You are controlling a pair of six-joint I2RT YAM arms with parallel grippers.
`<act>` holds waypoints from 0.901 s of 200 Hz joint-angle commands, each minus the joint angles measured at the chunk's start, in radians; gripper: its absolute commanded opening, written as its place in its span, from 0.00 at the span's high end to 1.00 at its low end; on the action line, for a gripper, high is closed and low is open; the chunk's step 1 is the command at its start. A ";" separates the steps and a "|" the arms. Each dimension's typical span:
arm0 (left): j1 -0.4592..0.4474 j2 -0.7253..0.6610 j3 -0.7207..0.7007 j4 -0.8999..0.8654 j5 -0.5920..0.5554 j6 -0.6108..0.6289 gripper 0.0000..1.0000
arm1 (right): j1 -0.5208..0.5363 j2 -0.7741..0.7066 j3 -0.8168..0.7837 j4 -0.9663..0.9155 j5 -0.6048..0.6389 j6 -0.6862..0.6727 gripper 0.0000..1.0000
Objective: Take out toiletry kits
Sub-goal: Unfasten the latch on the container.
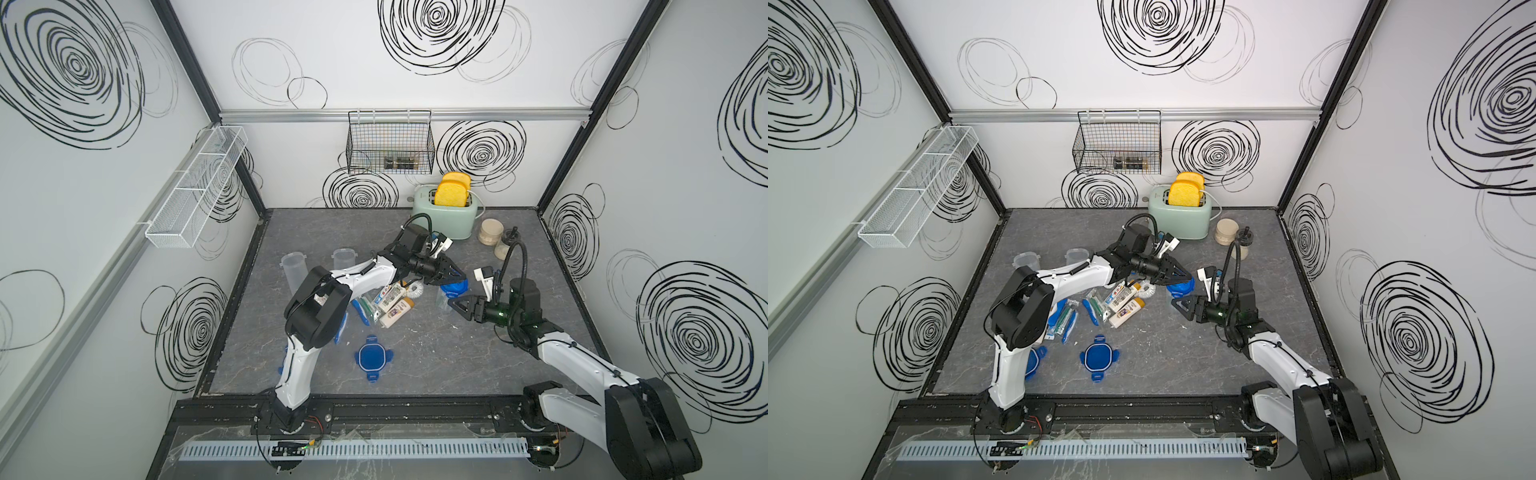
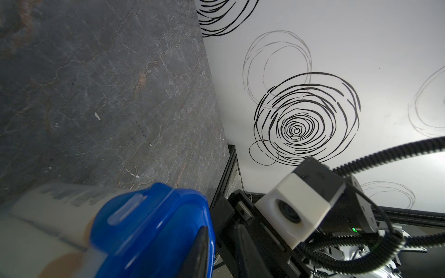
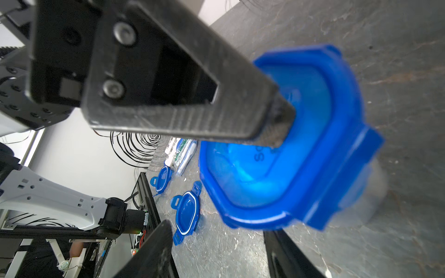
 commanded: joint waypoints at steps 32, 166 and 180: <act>0.006 0.055 -0.015 -0.050 -0.031 0.015 0.76 | -0.004 0.041 -0.008 0.131 -0.015 0.010 0.38; -0.008 0.061 -0.070 -0.017 -0.047 0.013 0.78 | 0.025 0.063 -0.024 0.262 -0.079 0.017 0.39; -0.008 0.060 -0.069 -0.026 -0.052 0.020 0.78 | 0.031 0.063 -0.027 0.276 -0.088 0.017 0.39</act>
